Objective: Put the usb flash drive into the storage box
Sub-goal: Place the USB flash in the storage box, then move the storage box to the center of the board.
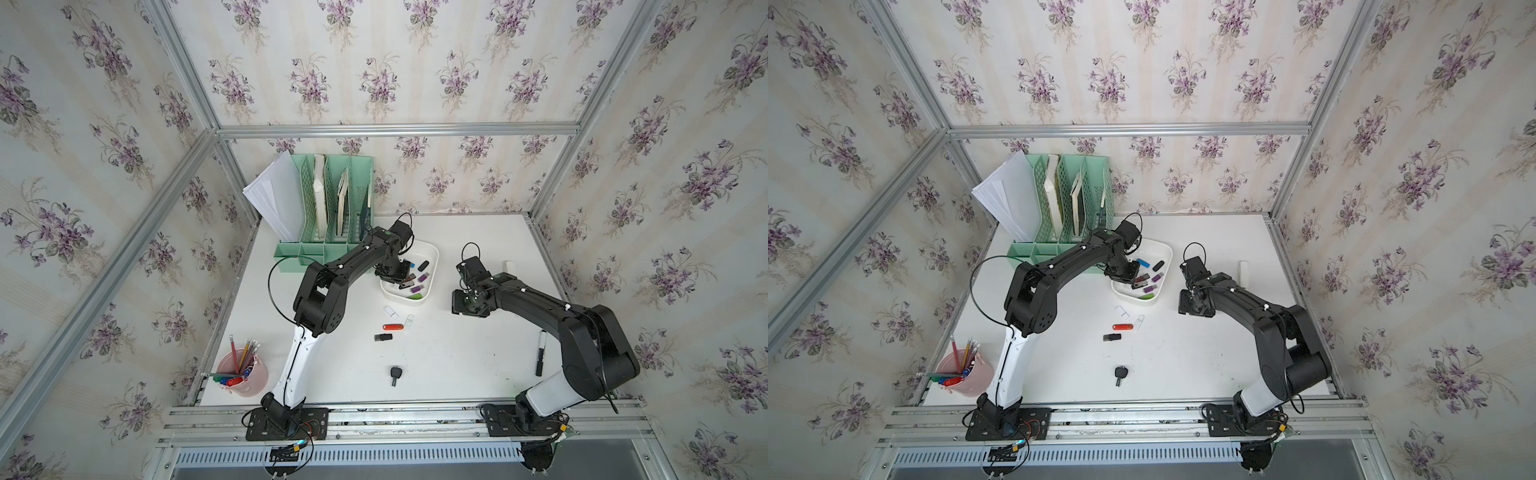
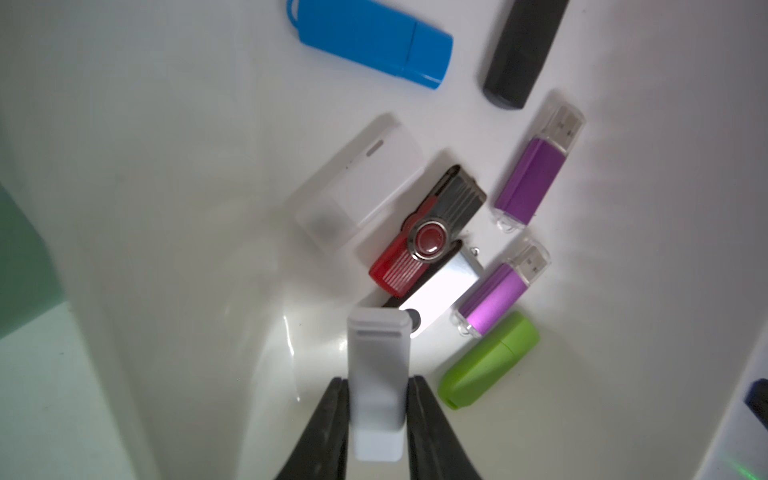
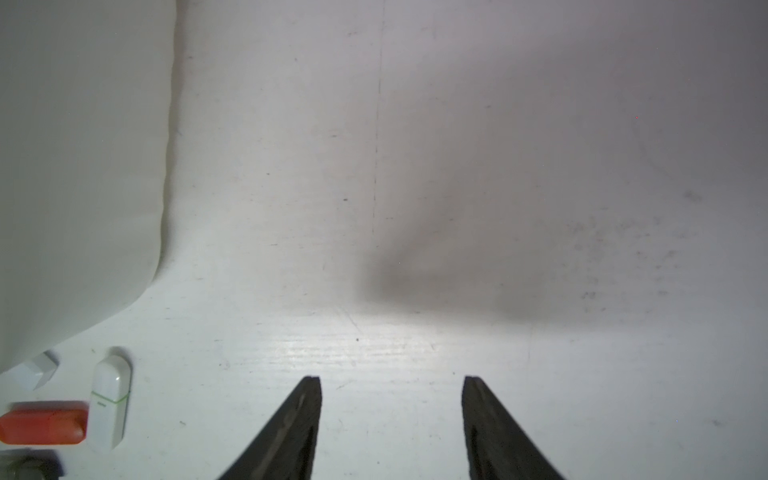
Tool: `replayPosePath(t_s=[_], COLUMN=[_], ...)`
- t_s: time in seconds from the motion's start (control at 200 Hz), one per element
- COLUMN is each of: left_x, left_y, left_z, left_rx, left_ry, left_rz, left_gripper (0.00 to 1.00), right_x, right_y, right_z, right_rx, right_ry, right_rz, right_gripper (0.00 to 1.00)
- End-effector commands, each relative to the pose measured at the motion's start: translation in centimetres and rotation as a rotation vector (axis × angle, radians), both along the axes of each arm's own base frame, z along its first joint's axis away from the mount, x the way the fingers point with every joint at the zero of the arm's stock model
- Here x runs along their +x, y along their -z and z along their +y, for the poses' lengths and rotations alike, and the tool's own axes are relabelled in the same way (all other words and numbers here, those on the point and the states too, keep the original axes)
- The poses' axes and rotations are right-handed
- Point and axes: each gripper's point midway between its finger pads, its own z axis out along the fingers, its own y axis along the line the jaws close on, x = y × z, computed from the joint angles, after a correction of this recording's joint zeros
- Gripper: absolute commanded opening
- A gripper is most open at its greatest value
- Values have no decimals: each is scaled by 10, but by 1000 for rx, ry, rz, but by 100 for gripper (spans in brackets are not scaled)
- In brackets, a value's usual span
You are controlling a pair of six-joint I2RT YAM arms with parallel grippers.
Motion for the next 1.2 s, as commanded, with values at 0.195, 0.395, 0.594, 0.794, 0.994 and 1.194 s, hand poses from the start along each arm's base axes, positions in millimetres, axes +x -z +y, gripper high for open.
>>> replayPosePath(t_s=[0.195, 0.395, 0.594, 0.794, 0.994, 1.194], left_x=[-1, -2, -3, 0, 0, -19], left_y=[8, 14, 15, -25, -96, -120], left_z=[6, 8, 11, -3, 11, 67], left_rx=[100, 139, 159, 57, -5, 17], left_ry=[34, 42, 41, 30, -15, -88], left_rz=[-8, 6, 15, -34, -137, -152], left_gripper=[29, 29, 37, 50, 65, 72], right_x=[-1, -2, 1, 12, 30, 47], right_y=[-2, -2, -2, -19, -47, -77], right_z=[0, -1, 1, 9, 38, 107], right_rx=[8, 15, 21, 55, 116, 177], right_ry=[-7, -6, -12, -23, -84, -226], right_rz=[-10, -14, -15, -62, -104, -149], right_gripper=[59, 59, 60, 60, 64, 67])
